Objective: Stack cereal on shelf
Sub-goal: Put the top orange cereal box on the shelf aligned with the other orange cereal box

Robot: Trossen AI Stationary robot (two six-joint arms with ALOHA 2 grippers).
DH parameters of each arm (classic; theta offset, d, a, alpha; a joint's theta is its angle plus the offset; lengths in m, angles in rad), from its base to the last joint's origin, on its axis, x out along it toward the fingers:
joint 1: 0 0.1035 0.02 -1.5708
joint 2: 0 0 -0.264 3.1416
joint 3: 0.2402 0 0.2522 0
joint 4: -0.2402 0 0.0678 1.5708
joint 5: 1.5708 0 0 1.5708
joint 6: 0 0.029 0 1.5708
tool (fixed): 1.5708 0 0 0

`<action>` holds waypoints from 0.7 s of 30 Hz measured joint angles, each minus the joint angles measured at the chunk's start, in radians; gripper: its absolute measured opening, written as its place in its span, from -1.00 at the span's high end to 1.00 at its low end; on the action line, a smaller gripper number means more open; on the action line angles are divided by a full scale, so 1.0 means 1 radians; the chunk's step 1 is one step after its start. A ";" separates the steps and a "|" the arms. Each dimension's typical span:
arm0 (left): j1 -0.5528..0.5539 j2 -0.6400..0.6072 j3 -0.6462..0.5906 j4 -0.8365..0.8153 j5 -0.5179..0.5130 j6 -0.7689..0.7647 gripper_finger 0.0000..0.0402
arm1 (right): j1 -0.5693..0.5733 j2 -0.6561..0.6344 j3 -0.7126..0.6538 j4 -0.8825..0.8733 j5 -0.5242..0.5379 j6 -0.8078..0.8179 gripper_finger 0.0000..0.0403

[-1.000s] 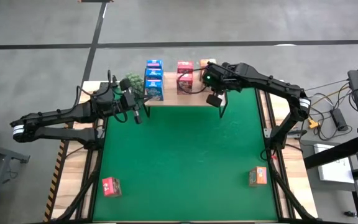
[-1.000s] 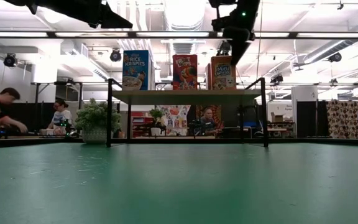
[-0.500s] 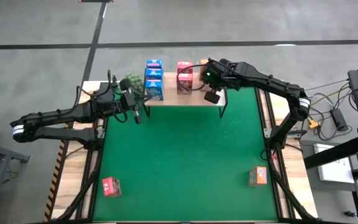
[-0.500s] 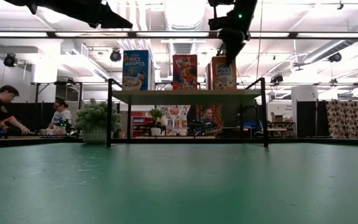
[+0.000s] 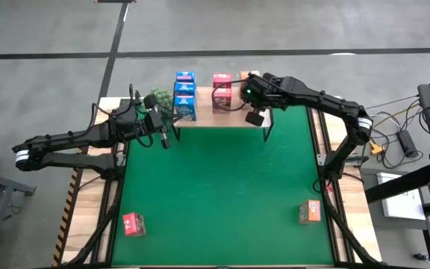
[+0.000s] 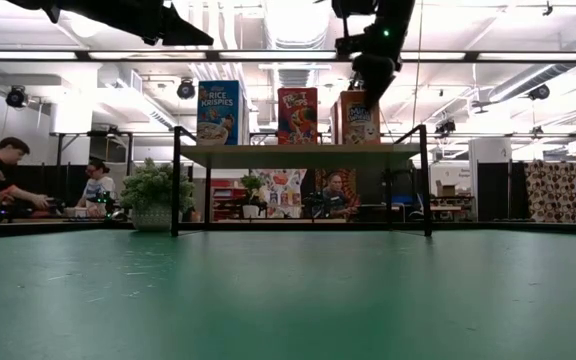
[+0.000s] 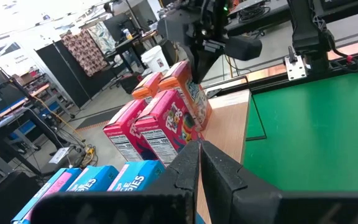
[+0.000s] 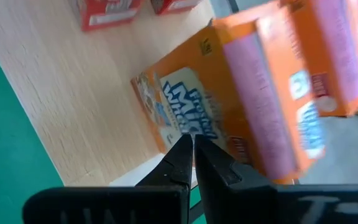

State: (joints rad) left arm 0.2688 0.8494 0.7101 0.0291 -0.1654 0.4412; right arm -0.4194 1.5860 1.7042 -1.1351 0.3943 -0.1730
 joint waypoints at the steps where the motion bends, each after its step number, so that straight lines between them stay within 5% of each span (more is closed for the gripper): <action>1: 0.000 0.000 0.000 0.000 0.000 0.000 1.00 | 0.000 0.000 -0.012 0.001 0.000 -0.002 0.96; 21: 0.000 0.000 0.000 0.000 0.000 0.000 1.00 | 0.000 0.000 -0.046 0.019 0.034 -0.026 0.96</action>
State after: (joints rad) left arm 0.2689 0.8494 0.7101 0.0288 -0.1654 0.4408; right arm -0.4194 1.5860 1.6577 -1.1156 0.4278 -0.1993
